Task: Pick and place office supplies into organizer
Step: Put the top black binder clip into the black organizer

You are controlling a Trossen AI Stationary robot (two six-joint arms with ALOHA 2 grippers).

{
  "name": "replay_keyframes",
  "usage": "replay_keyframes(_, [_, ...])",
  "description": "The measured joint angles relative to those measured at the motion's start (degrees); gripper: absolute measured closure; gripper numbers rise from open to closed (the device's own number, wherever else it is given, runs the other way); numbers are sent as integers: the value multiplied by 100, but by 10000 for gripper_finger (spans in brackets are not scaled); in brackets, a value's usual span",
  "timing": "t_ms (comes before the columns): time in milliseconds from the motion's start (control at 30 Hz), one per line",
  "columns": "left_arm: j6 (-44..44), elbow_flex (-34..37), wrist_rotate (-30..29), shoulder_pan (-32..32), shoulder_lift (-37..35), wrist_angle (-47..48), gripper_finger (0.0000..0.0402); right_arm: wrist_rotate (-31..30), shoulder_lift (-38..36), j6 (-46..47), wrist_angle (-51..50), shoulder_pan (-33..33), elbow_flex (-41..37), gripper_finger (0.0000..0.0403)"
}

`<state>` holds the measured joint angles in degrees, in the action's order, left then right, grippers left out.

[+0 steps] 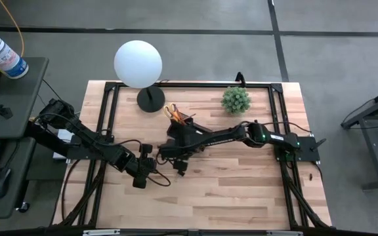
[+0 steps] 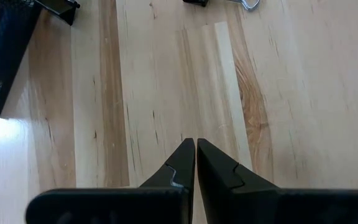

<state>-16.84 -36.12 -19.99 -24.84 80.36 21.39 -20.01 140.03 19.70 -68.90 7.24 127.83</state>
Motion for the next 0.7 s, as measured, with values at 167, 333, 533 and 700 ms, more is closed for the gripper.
replay_keyframes(167, [0, 0, 0, -1, 0, 1, 394, 1316, 0, 998, -223, -199, 0, 286])
replay_keyframes(333, [-12, 0, 0, -2, 2, 2, 394, 1509, 0, 1523, -281, -355, 0, 286])
replay_keyframes(533, [-59, 0, 0, -1, 0, 2, 394, 1573, 70, 1905, -190, -335, 0, 286])
replay_keyframes(700, [-59, 0, 0, -2, 0, -27, 394, 1266, 154, 1996, -151, -201, -2, 286])
